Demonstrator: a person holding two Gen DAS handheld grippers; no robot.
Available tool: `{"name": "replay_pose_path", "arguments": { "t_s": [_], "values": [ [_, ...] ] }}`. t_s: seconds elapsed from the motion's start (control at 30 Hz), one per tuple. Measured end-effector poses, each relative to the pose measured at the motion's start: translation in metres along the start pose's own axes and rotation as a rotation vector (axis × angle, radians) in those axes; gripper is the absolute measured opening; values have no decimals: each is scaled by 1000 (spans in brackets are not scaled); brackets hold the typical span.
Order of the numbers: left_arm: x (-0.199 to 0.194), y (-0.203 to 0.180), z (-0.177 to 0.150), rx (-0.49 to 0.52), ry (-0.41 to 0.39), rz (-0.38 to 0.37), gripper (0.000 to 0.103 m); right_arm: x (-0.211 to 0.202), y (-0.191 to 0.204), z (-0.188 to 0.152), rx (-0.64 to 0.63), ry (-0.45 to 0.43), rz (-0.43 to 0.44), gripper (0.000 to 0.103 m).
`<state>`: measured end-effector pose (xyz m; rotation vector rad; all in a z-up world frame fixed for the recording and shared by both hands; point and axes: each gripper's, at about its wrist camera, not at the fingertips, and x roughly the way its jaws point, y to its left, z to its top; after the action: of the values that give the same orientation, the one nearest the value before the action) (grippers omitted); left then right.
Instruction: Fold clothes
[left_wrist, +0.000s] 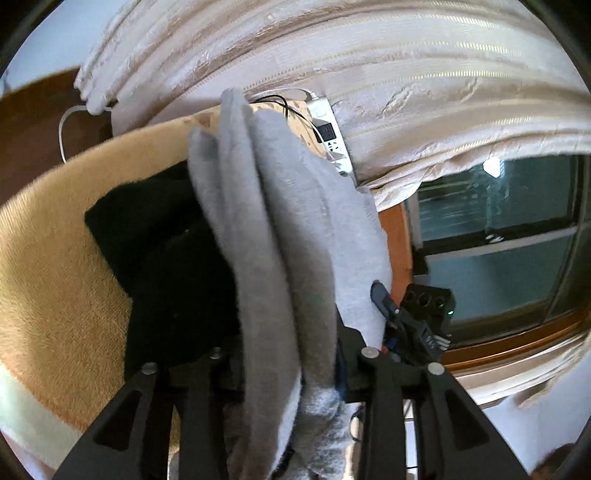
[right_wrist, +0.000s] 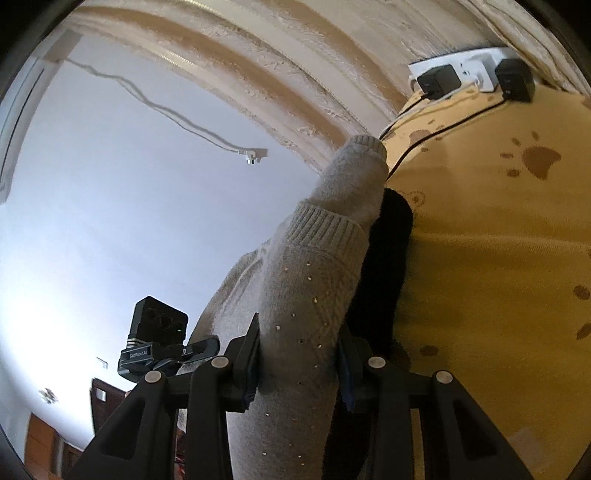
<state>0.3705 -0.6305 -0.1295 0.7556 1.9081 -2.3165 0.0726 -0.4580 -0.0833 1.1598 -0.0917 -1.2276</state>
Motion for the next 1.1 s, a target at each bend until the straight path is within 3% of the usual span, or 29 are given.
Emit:
{"name": "replay_pose_path", "arguments": {
  "t_s": [0.13,0.2,0.23,0.27,0.33,0.43,0.47,0.53,0.63,0.73,0.93,1.1],
  "values": [
    [-4,9,2,-24,4,-103,45,-2,1,2,-13,14,-19,49],
    [-14,5,2,-19,-17,-117,58,-11,7,4,-36,-1,-40,50],
    [-21,1,2,-10,-40,-112,72,-17,12,2,-61,-22,-64,50],
    [-30,-4,2,8,-75,-91,80,-24,18,2,-93,-52,-95,50],
    [-49,-16,1,46,-145,-42,81,-42,37,4,-189,-145,-183,50],
    [-74,-51,-10,162,-308,151,81,-60,76,-13,-406,-253,-272,50],
    [-75,-61,-15,206,-336,182,81,-60,88,-22,-484,-266,-290,50],
    [-68,-88,-28,319,-367,226,81,-50,111,-44,-654,-249,-307,50],
    [-34,-110,-44,452,-344,288,81,-25,121,-66,-783,-150,-309,50],
    [2,-109,-44,485,-303,353,81,2,116,-72,-820,-65,-340,50],
    [29,-102,-54,597,-305,495,80,13,98,-67,-801,-12,-349,50],
    [39,-95,-67,681,-331,583,80,17,93,-77,-804,-47,-353,50]
  ]
}}
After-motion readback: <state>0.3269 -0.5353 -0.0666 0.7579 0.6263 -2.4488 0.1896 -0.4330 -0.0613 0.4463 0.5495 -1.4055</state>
